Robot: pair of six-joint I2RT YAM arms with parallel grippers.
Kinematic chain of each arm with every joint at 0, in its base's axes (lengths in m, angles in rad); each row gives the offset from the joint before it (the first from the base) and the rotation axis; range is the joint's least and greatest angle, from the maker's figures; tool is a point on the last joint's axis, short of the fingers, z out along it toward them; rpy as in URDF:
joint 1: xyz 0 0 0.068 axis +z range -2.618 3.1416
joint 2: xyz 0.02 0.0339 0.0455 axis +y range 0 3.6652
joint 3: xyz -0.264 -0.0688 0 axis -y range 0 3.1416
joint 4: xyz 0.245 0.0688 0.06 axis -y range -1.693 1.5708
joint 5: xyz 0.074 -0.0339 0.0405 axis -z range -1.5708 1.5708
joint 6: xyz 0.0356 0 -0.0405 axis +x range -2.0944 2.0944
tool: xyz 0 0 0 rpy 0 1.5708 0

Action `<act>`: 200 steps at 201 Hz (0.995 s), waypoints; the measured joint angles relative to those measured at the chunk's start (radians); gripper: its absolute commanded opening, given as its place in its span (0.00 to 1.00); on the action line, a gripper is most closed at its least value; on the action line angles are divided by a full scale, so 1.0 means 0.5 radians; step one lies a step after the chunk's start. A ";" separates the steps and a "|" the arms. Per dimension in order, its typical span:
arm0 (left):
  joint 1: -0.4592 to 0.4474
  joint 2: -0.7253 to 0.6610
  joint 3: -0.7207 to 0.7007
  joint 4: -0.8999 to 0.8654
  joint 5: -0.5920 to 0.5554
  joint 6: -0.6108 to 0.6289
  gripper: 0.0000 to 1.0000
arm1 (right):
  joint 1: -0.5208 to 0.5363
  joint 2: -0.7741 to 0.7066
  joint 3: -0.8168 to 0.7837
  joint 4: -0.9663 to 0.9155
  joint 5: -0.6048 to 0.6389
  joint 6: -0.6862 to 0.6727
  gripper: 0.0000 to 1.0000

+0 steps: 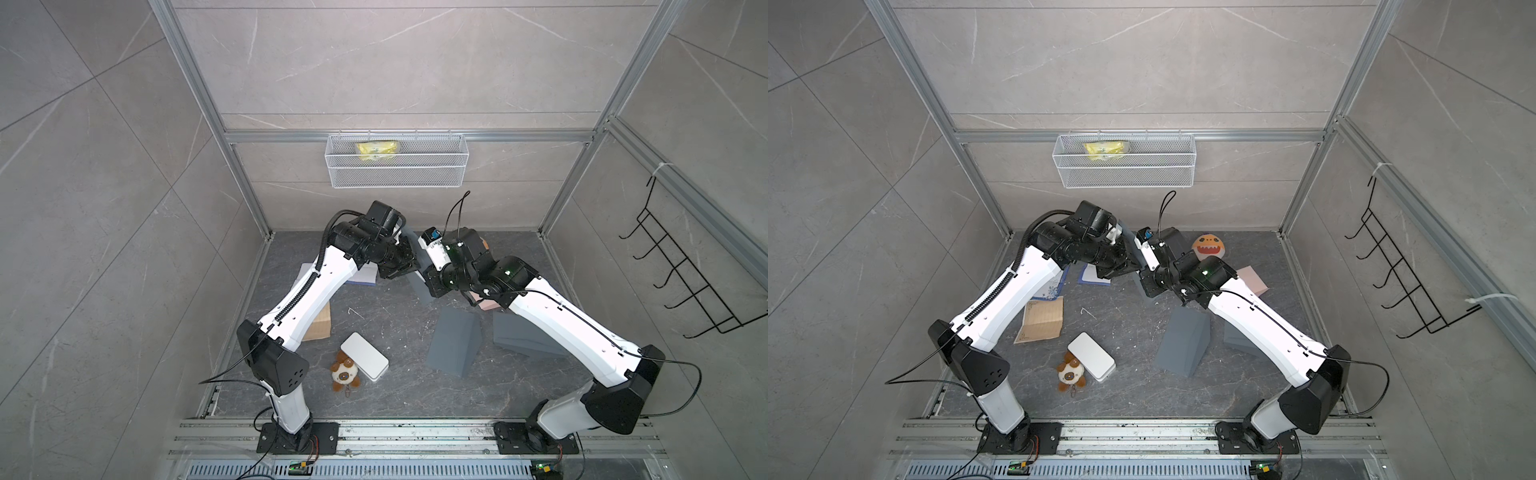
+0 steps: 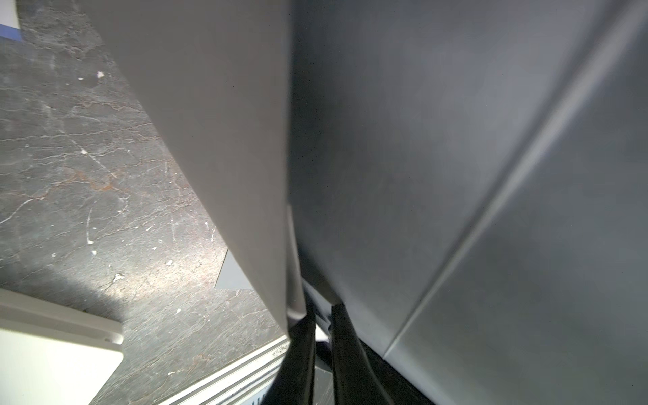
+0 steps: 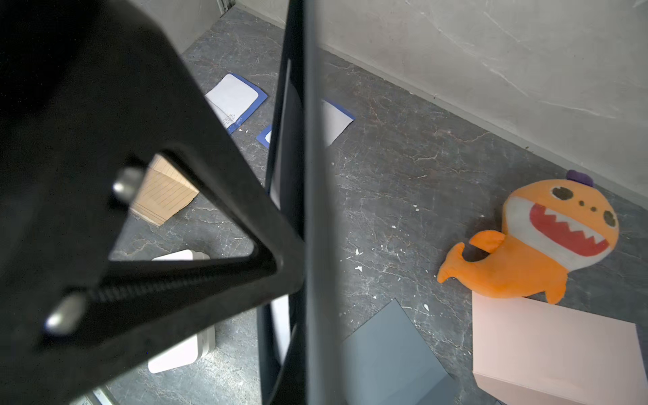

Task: Take the letter paper out of the envelope
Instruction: Take out the letter paper from the envelope.

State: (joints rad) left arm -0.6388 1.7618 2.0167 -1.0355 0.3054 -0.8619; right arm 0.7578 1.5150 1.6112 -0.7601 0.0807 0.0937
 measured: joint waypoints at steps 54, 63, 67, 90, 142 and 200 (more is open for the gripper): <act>0.060 0.007 0.104 -0.139 -0.126 0.127 0.23 | 0.108 -0.001 -0.014 0.002 0.105 -0.002 0.00; 0.079 0.007 0.104 -0.146 -0.140 0.141 0.23 | 0.125 -0.001 -0.021 0.001 0.118 -0.002 0.00; 0.085 0.007 0.104 -0.150 -0.146 0.146 0.23 | 0.134 -0.001 -0.024 0.001 0.127 -0.002 0.00; 0.121 0.007 0.104 -0.177 -0.200 0.176 0.24 | 0.182 -0.002 -0.029 0.002 0.169 -0.002 0.00; 0.127 0.024 0.191 -0.231 -0.292 0.228 0.24 | 0.237 -0.005 -0.031 0.011 0.233 0.007 0.00; 0.163 0.024 0.305 -0.295 -0.407 0.321 0.24 | 0.314 -0.005 -0.041 0.042 0.282 0.027 0.00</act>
State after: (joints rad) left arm -0.5571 1.7737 2.1693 -1.1831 0.1017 -0.7013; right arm 0.9146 1.5127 1.5906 -0.7391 0.2218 0.1070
